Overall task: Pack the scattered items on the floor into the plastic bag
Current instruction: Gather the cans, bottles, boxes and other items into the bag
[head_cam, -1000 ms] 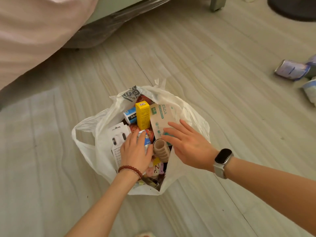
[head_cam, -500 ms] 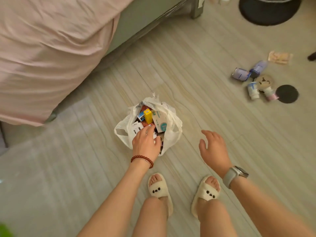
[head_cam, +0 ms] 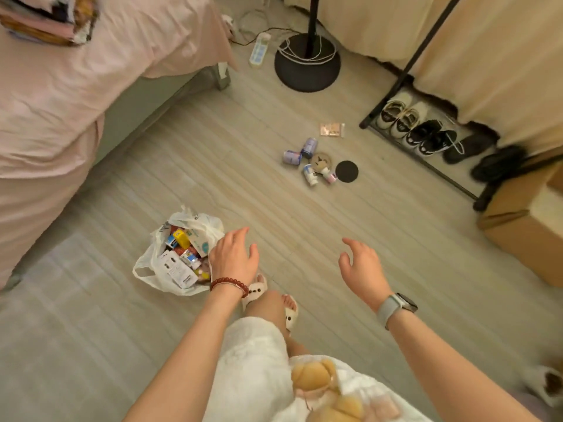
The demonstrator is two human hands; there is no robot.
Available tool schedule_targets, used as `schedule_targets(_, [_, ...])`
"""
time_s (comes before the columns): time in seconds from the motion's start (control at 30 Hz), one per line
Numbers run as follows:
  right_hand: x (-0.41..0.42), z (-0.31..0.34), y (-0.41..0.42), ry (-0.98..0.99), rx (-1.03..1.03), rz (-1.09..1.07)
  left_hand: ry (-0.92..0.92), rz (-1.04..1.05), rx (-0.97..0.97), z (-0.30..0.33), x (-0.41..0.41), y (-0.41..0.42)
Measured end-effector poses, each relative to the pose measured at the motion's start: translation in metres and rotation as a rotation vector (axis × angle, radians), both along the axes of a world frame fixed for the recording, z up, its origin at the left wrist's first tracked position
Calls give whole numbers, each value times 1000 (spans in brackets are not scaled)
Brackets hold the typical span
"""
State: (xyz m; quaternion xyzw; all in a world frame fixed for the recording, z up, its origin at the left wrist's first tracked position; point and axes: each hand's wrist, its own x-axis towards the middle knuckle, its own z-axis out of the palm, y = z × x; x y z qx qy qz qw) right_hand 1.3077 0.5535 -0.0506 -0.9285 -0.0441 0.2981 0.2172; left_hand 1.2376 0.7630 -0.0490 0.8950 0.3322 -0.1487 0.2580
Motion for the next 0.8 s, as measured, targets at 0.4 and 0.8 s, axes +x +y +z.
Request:
schedule_targets(0.4, [183, -9, -55, 40, 13, -161, -4, -17, -120, -38, 203, -34])
schedule_targets(0.8, [418, -113, -19, 205, -9, -12, 178, 190, -326, -138, 381, -39])
